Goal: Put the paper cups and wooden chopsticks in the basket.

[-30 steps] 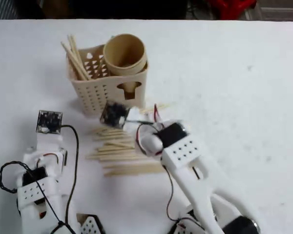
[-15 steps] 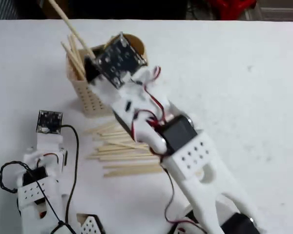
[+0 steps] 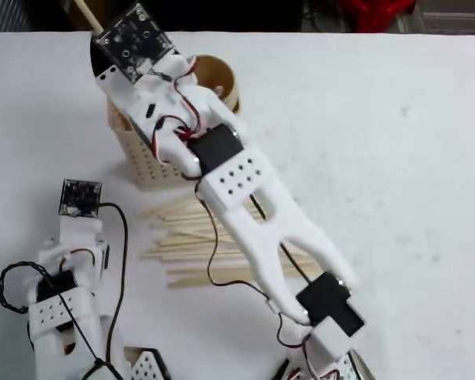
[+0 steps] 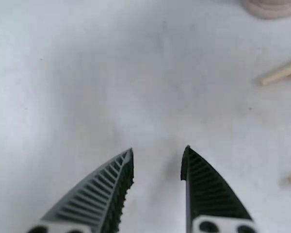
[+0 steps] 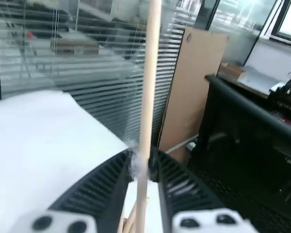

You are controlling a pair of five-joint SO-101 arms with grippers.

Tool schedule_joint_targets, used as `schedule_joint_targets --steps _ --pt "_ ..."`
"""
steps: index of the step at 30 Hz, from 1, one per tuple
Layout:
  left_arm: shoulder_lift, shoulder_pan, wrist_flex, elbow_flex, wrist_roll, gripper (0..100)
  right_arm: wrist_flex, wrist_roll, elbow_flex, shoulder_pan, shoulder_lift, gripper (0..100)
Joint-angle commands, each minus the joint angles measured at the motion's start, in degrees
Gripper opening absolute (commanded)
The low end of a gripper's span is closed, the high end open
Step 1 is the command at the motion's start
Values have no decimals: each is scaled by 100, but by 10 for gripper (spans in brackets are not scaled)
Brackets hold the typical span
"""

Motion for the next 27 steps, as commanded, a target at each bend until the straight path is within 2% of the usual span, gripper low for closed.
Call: schedule_joint_targets --steps 1,4,7,10,16,21,27 --pt "-110 -40 -97 -26 53 173 -145 -53 -378 -48 4 36" --pt "-110 -40 -97 -26 53 173 40 -475 -378 -48 -31 46" --pt "-110 -40 -97 -26 53 173 189 -1064 -404 -22 -31 118" --pt "-110 -40 -97 -26 53 173 303 -1134 -387 -31 -31 166" --pt "-110 -40 -97 -26 53 173 752 -1134 -422 -31 -171 107" --pt "-110 -40 -97 -26 53 173 2536 -1134 -378 -13 -840 15" --pt "-110 -40 -97 -26 53 173 4989 -1134 -378 242 -2035 67"
